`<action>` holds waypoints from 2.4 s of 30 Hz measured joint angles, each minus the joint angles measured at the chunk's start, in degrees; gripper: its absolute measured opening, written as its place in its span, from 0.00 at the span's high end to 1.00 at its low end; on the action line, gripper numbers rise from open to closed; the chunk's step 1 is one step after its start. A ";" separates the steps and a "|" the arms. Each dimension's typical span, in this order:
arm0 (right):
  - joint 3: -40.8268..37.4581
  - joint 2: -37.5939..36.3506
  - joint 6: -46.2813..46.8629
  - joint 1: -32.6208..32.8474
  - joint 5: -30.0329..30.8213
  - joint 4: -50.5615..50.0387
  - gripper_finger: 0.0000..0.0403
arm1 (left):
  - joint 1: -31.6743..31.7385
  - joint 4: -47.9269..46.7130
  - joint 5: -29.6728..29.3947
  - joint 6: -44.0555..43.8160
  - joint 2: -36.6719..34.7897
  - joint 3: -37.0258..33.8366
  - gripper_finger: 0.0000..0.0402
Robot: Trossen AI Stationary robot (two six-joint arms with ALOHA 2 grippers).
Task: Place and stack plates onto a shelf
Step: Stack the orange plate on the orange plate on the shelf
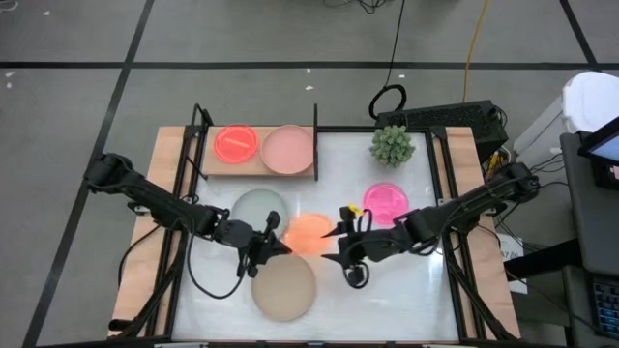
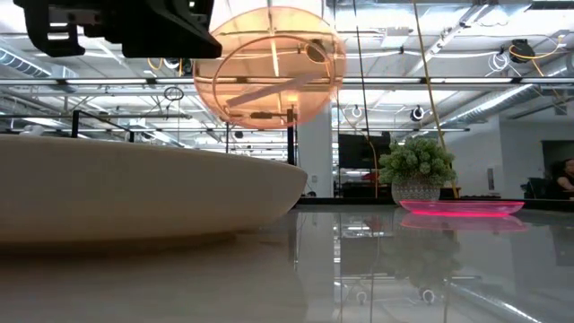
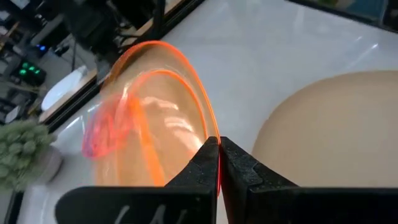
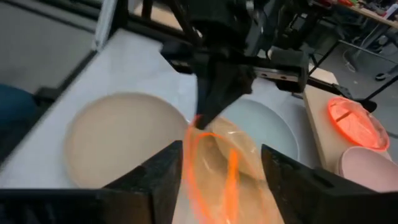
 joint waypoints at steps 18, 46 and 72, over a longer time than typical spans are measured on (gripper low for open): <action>0.00 -6.47 6.73 5.28 7.30 -9.77 0.49 | 1.00 -30.17 -18.07 -10.67 -21.37 0.02 0.99; 0.00 -6.84 6.13 5.62 7.34 -10.37 0.49 | 42.44 -42.37 -22.41 -19.41 -22.62 -0.04 0.99; 0.00 -6.84 5.74 5.62 7.12 -10.38 0.49 | 49.56 -35.93 -19.55 -16.23 -6.58 -0.07 0.96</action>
